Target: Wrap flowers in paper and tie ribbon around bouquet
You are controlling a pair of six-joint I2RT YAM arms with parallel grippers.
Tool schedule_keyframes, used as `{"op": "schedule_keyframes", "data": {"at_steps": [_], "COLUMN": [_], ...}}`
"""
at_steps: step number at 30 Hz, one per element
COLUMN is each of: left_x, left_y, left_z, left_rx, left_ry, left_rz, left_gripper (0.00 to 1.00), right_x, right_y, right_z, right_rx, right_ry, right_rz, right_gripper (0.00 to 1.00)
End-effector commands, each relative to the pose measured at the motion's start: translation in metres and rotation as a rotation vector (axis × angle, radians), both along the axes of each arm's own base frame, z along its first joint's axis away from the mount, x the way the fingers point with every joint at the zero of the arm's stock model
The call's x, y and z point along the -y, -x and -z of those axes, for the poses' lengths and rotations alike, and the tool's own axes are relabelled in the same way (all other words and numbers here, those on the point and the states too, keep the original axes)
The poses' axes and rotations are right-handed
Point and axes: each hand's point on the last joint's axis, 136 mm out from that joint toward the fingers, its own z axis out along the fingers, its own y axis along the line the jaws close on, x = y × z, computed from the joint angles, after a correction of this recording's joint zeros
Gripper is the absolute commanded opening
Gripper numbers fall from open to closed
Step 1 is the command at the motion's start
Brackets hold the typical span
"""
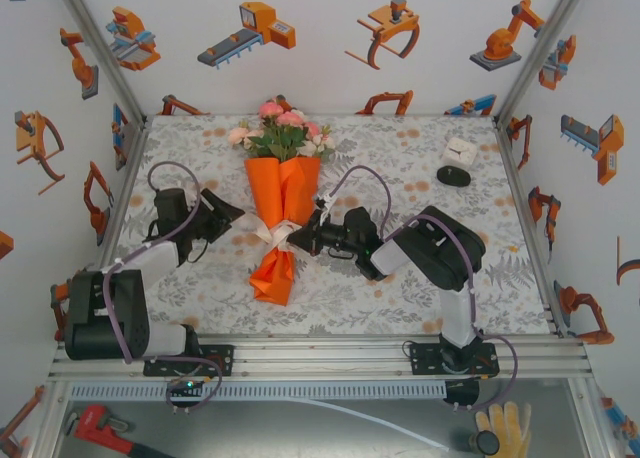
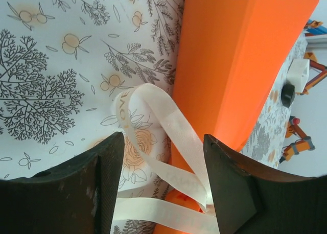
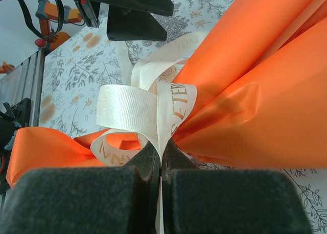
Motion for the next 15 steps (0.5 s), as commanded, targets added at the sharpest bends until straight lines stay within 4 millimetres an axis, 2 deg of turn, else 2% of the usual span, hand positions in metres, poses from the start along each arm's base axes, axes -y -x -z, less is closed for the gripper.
{"op": "schedule_keyframes", "data": {"at_steps": [1,5,9,11,15], "left_x": [0.001,0.001,-0.01,-0.003,-0.004], "left_y": [-0.007,-0.008,-0.009,-0.011,-0.01], "left_z": [0.003,0.019,0.035,0.038,0.047], "left_rx": [-0.034,-0.075,-0.169,-0.182,-0.223], "left_ry": [0.008,0.008,-0.088,-0.112,-0.16], "left_rz": [0.005,-0.003,-0.035,0.012,0.023], "left_gripper": [0.6,0.59,0.46,0.41,0.36], "right_x": [-0.002,-0.003,-0.001,-0.001,-0.003], "right_y": [-0.003,-0.004,-0.004,-0.005,-0.007], "right_z": [-0.028,-0.028,-0.028,-0.029,-0.03], "right_rx": [0.079,0.083,0.094,0.094,0.09], "right_ry": [-0.046,-0.039,-0.018,-0.017,-0.021], "right_rz": [-0.005,-0.005,0.002,0.004,0.004], "right_gripper": [0.0,0.0,0.0,0.0,0.0]}}
